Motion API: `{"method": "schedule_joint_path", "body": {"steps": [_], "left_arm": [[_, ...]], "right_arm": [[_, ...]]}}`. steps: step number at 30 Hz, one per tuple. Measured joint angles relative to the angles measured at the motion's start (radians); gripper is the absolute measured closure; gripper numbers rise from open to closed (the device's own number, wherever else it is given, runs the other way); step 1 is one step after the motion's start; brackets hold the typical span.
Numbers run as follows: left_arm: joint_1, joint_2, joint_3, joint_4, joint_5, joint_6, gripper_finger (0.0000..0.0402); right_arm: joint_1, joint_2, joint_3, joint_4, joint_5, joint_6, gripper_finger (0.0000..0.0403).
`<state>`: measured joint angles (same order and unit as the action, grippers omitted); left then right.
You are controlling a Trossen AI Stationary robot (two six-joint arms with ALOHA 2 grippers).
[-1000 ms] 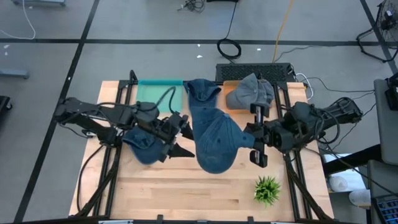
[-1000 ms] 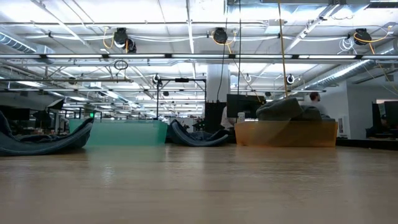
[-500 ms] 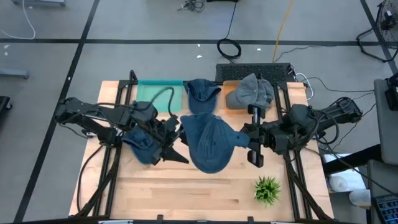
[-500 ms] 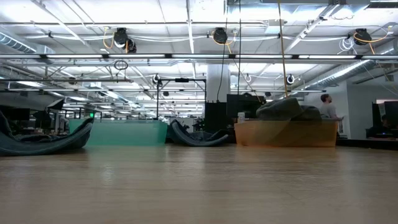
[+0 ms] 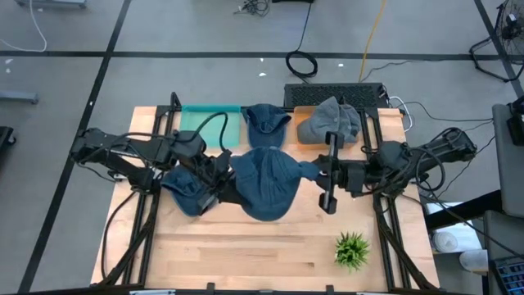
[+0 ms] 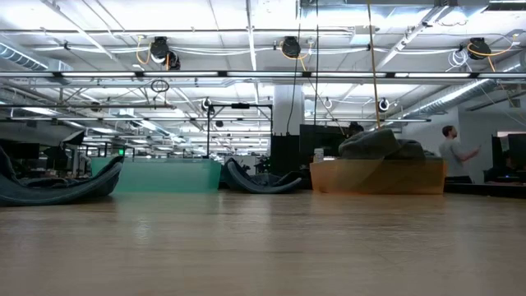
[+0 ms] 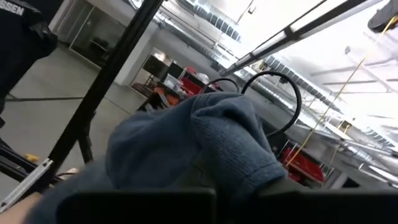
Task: Pick & Place hat
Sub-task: Put the right dark blue cap into the blue bin
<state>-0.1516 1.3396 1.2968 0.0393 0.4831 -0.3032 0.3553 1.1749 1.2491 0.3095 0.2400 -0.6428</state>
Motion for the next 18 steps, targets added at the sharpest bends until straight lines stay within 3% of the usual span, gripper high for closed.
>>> {"method": "schedule_joint_path", "body": {"steps": [6, 13, 18], "left_arm": [[0.02, -0.018, 0.0, -0.096, -0.04, 0.067, 0.0391], [0.027, -0.101, -0.002, -0.225, -0.227, 0.173, 0.0392], [0.025, -0.171, -0.002, -0.248, -0.391, 0.255, 0.0392]], "right_arm": [[0.008, -0.014, 0.0, -0.04, 0.051, 0.14, 0.0331], [0.046, -0.047, 0.001, -0.243, 0.273, 0.435, 0.0203], [0.055, -0.023, 0.001, -0.339, 0.365, 0.596, 0.0154]]}}
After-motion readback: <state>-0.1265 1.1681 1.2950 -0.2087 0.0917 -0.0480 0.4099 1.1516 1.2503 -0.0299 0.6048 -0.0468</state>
